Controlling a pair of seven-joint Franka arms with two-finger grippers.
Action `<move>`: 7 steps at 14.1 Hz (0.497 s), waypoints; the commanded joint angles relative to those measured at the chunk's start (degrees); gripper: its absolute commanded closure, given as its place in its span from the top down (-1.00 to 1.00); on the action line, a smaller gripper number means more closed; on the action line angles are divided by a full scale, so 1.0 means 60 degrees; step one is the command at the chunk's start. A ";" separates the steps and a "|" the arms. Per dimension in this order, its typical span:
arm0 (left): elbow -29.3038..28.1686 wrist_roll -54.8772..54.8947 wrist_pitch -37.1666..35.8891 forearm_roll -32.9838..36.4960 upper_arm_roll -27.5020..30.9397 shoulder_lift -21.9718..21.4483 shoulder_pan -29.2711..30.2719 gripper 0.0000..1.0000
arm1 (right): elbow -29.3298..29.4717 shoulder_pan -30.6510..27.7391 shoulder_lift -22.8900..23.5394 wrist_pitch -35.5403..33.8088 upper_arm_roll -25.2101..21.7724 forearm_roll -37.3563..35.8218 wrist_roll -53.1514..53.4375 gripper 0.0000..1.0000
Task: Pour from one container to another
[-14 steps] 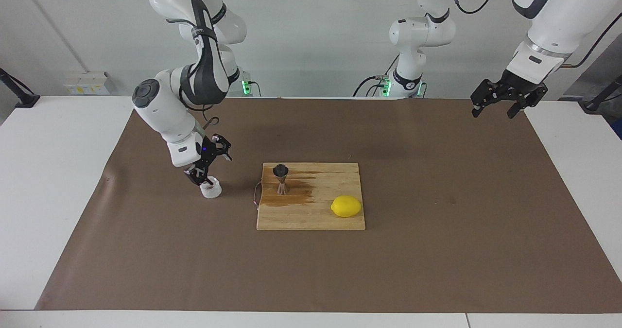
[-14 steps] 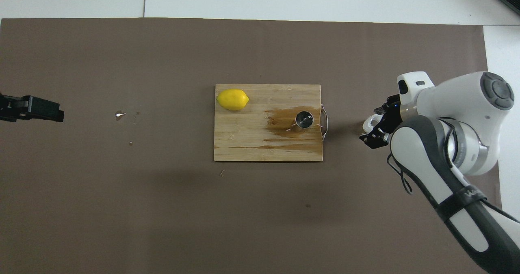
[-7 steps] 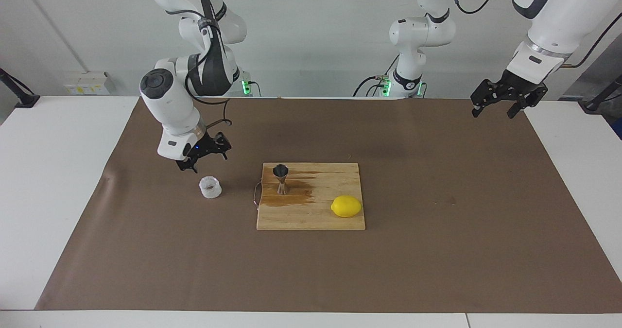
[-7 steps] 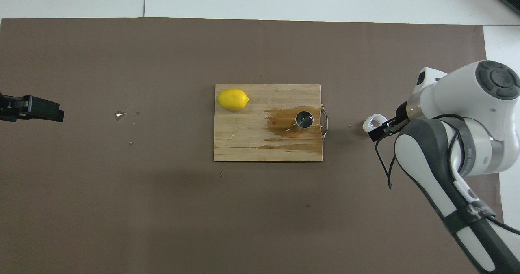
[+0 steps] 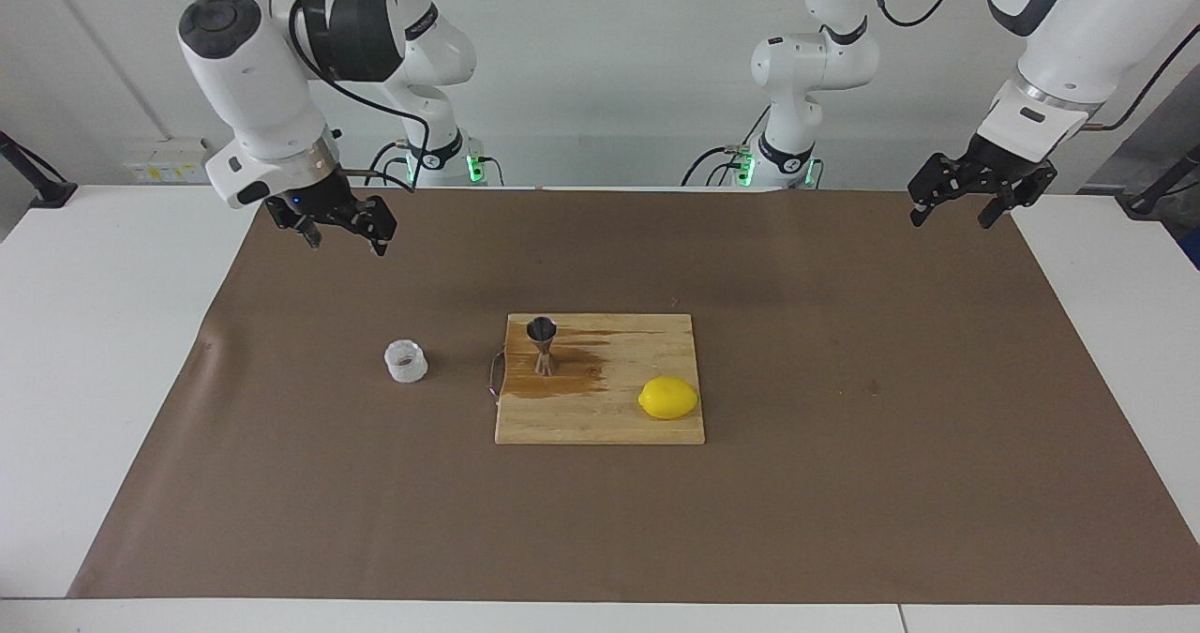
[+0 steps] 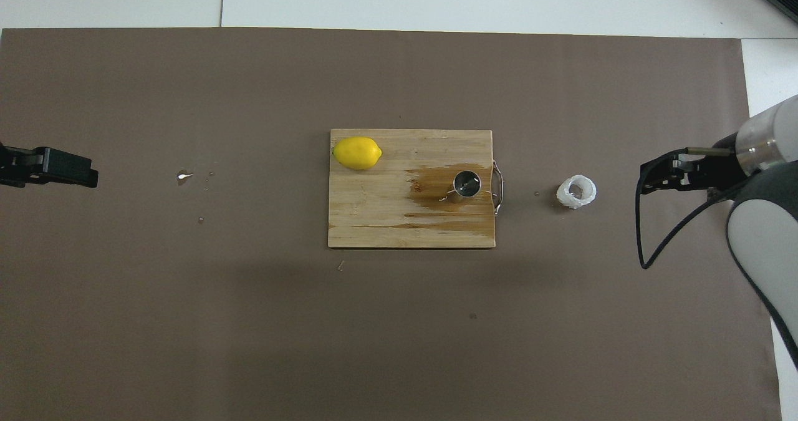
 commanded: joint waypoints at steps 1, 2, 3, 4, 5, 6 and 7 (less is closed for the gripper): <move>-0.0175 0.0102 -0.0066 -0.0048 0.0054 -0.0214 -0.0031 1.00 | 0.0040 -0.0052 -0.0152 0.0013 0.0099 -0.0020 0.0160 1.00; -0.0175 0.0102 -0.0066 -0.0048 0.0054 -0.0215 -0.0031 1.00 | 0.0069 -0.0095 -0.0123 0.0058 0.0099 -0.0019 0.0202 1.00; -0.0161 0.0102 -0.0066 -0.0048 0.0054 -0.0215 -0.0031 1.00 | 0.0084 -0.0168 -0.0094 0.0117 0.0099 -0.0019 0.0188 1.00; -0.0175 0.0102 -0.0081 -0.0048 0.0054 -0.0215 -0.0031 1.00 | 0.0055 -0.0082 -0.0122 0.0117 0.0113 -0.0005 0.0275 1.00; -0.0175 0.0102 -0.0052 -0.0034 0.0054 -0.0215 -0.0031 1.00 | 0.0069 -0.0066 -0.0123 0.0161 0.0099 -0.0005 0.0189 1.00; -0.0175 0.0102 -0.0081 -0.0048 0.0054 -0.0200 -0.0031 1.00 | 0.0084 -0.0168 -0.0123 0.0147 0.0113 0.0010 0.0188 1.00; -0.0175 0.0102 -0.0067 -0.0048 0.0054 -0.0214 -0.0031 1.00 | 0.0055 -0.0183 -0.0152 0.0103 0.0113 0.0082 0.0217 1.00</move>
